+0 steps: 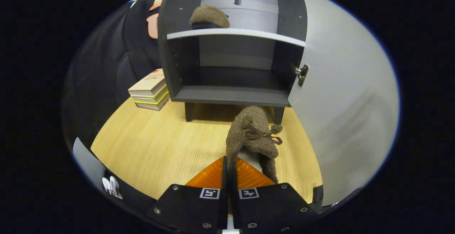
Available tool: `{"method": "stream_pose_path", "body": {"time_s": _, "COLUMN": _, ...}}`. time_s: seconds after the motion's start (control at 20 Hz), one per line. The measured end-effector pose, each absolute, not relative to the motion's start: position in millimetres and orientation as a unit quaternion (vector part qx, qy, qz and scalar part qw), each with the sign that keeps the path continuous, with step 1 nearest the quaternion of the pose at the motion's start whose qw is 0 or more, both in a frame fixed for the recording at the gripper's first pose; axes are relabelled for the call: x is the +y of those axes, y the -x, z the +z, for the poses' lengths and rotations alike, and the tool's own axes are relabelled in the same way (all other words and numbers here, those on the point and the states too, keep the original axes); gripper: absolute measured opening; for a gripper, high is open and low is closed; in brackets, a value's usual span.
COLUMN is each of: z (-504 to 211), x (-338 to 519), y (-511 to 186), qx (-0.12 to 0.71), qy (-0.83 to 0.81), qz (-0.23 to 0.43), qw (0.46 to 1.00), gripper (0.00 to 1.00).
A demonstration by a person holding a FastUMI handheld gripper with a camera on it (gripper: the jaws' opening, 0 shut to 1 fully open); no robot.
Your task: Open the shoe cabinet door, grab the shoes and put them into the shoe cabinet, then close the shoe cabinet door.
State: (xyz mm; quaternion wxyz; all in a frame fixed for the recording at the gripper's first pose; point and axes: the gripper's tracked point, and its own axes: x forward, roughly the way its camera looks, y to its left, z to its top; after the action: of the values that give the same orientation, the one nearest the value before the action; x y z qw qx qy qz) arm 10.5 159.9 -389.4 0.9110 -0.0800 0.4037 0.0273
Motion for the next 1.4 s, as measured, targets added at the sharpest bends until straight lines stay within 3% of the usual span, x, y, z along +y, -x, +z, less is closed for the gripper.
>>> {"method": "stream_pose_path", "body": {"time_s": 0.7, "z": -210, "x": 162, "y": -50, "qx": 0.289, "qy": 0.120, "qz": 0.024, "qw": 0.950, "gripper": 0.05}}
{"method": "stream_pose_path", "body": {"time_s": 1.4, "z": -180, "x": 178, "y": -235, "qx": 0.285, "qy": 0.097, "qz": 0.062, "qw": 0.952, "gripper": 0.05}}
